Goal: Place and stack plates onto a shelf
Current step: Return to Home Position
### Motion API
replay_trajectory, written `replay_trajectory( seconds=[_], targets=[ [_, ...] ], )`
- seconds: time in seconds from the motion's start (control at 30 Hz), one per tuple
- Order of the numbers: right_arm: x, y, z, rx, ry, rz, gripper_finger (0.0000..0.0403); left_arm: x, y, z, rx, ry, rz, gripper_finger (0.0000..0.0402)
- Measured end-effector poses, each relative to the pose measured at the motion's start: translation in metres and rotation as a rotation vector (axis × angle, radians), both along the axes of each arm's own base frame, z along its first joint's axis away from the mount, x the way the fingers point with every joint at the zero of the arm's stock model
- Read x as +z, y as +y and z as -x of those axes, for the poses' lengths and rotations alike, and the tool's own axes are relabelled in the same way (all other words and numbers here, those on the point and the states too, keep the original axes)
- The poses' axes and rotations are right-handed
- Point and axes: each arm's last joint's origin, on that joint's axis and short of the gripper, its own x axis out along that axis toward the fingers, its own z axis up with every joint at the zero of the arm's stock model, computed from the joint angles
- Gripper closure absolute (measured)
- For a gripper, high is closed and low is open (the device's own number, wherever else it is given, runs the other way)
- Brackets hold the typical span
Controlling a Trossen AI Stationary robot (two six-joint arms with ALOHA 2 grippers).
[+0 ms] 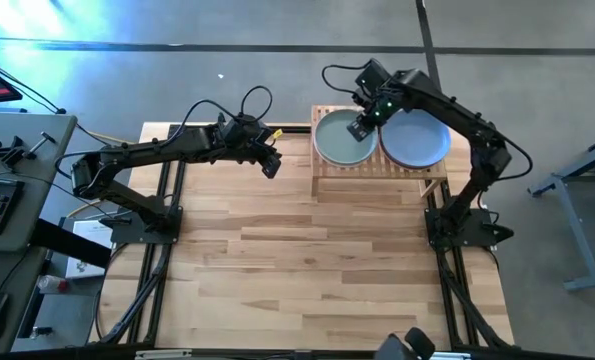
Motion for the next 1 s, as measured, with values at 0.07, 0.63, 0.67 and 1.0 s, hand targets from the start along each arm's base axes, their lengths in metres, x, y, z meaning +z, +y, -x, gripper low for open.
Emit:
replay_trajectory(
  seconds=[0.07, 0.63, 0.67, 1.0],
  targets=[
    [0.004, 0.001, 0.001, 0.013, -0.023, 0.005, 0.0311, 0.0, 0.0, 0.0, -0.001, 0.001, -0.001, 0.0289],
    [0.076, 0.029, 0.015, 0.352, -0.532, 0.245, 0.0311, 0.041, -0.028, 0.017, -0.054, -0.143, -0.168, 0.0289],
    [0.078, 0.031, 0.015, 0.372, -0.544, 0.248, 0.0311, 0.046, -0.032, 0.022, -0.059, -0.148, -0.189, 0.0289],
    [0.073, 0.043, -0.008, 0.533, -0.716, 0.253, 0.0311, 0.053, -0.078, 0.083, -0.09, -0.322, -0.312, 0.0289]
  ],
)
